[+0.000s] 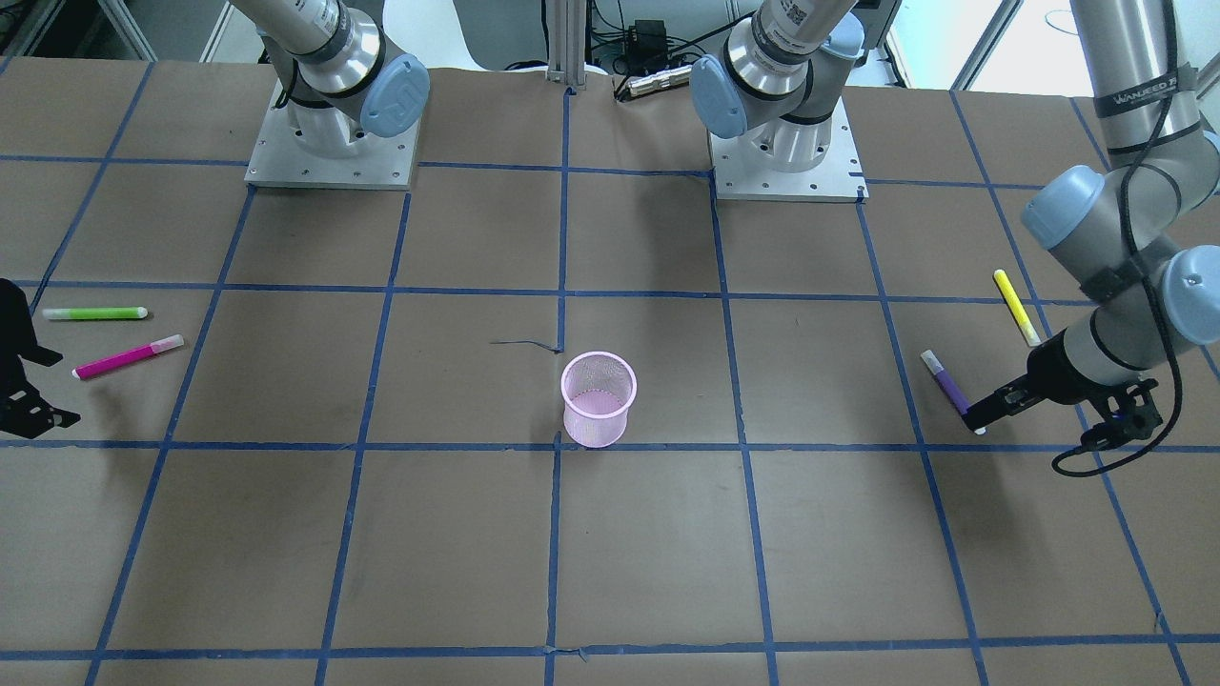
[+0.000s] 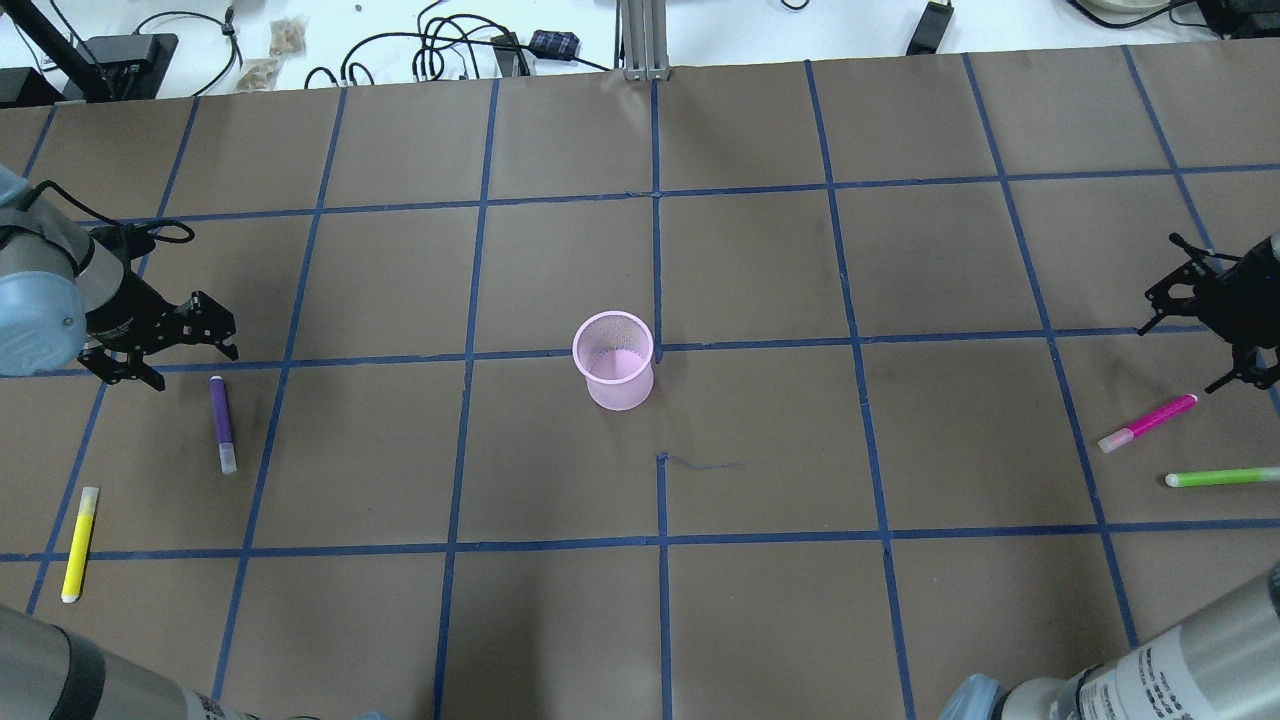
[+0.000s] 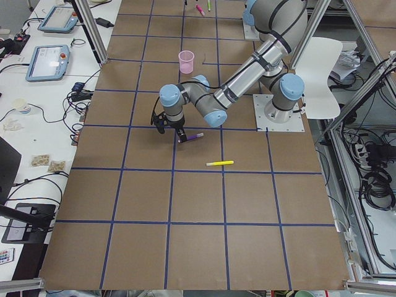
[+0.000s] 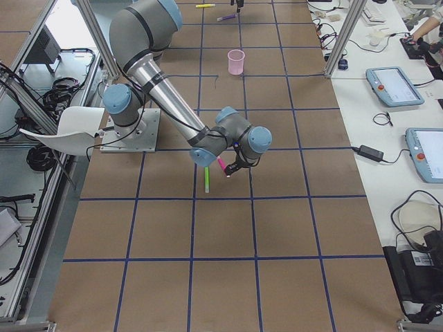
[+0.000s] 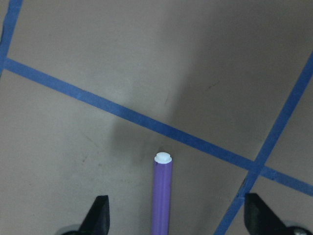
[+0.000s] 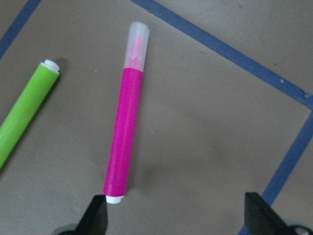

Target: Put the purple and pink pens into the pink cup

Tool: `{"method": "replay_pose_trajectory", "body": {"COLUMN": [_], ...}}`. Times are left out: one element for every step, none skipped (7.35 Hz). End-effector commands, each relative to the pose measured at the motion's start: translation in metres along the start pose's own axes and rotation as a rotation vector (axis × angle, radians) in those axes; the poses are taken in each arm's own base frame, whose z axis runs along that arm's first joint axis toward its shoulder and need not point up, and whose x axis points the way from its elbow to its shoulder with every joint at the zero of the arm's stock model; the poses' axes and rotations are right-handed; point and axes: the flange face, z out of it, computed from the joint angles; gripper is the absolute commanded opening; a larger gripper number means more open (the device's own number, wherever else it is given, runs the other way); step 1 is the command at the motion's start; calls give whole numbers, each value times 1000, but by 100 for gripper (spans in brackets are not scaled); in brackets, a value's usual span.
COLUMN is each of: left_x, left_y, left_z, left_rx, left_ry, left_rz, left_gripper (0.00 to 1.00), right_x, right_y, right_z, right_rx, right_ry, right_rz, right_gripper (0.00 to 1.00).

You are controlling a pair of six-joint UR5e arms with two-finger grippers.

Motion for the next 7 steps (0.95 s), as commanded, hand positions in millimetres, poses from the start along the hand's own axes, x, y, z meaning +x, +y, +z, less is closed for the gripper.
{"method": "replay_pose_trajectory", "body": {"left_x": [-1,-1,-1,-1,-1,-1,-1], "left_y": [-5,-5,-8,-9,-9,-10,-10], "left_z": [16,24,28,34,37,36,36], "left_rx": [-8,-22,-27,-36,-42,-41,-41], "left_ry": [-1,3,4,6,7,7,7], "left_rz": [5,2,0,-7,-6,-6,-1], "left_gripper": [99,99,93,79,79,77,72], "right_x": [-18,-21,-22,-23,-23,-25,-26], "right_y": [3,3,3,1,-1,-3,-6], "right_z": [10,9,8,3,3,7,11], "right_rx": [17,14,11,8,12,19,21], "right_ry": [60,54,50,49,47,45,43], "right_rz": [1,1,2,4,4,3,1], "right_gripper": [95,95,95,95,95,94,92]}}
